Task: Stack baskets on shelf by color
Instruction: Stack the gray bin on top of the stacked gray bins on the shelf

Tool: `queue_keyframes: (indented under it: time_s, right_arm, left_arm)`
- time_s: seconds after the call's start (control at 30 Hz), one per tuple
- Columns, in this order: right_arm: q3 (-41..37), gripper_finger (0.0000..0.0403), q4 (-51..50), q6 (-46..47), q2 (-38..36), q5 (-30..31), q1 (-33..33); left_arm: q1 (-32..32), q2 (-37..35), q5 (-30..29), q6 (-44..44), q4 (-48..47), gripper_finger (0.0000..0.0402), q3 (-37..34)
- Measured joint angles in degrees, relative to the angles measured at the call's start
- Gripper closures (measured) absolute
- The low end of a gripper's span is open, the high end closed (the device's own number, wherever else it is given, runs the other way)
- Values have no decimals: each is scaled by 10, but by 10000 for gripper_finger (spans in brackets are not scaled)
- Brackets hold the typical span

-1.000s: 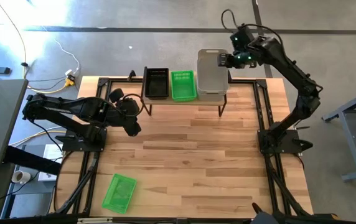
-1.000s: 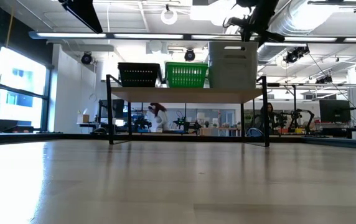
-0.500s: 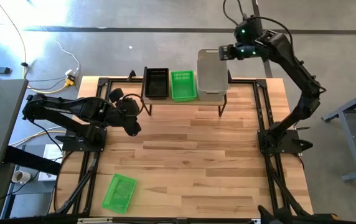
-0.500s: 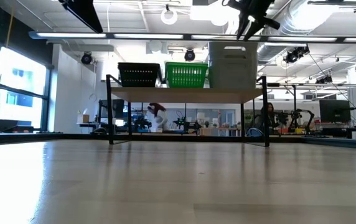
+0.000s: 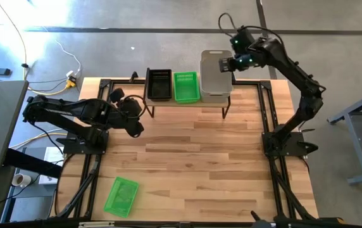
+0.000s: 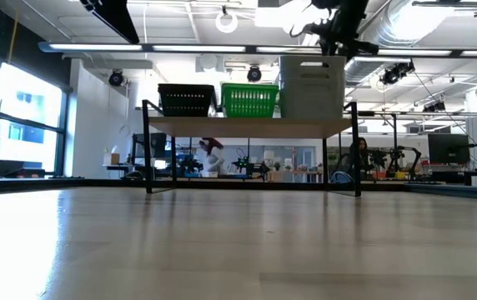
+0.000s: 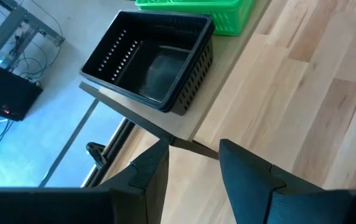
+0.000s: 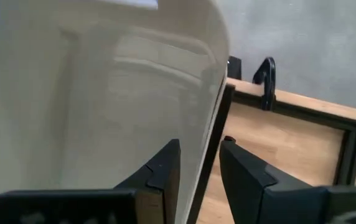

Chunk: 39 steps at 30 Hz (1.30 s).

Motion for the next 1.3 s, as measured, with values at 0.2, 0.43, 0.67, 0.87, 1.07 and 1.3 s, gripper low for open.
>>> queue_keyframes:
  time_s: [0.2, 0.43, 0.67, 0.87, 1.07, 1.3]
  right_arm:
    - [-26, 304, 1, 10, 0, 9, 7]
    - [-36, 354, 11, 10, 0, 16, 19]
    - [-32, 391, 17, 22, 0, 16, 19]
    - [-32, 399, 26, 31, -8, 13, 19]
    - [-31, 402, 33, 47, -14, -5, 14]
    - [-31, 402, 26, 78, -13, -31, -2]
  left_arm:
    - [14, 0, 1, 0, 0, 270, 0]
    - [20, 0, 8, 0, 0, 270, 0]
    - [20, 0, 10, 0, 0, 270, 0]
    - [20, 0, 21, 0, 0, 270, 0]
    - [20, 0, 22, 0, 0, 270, 0]
    - [20, 0, 22, 0, 0, 270, 0]
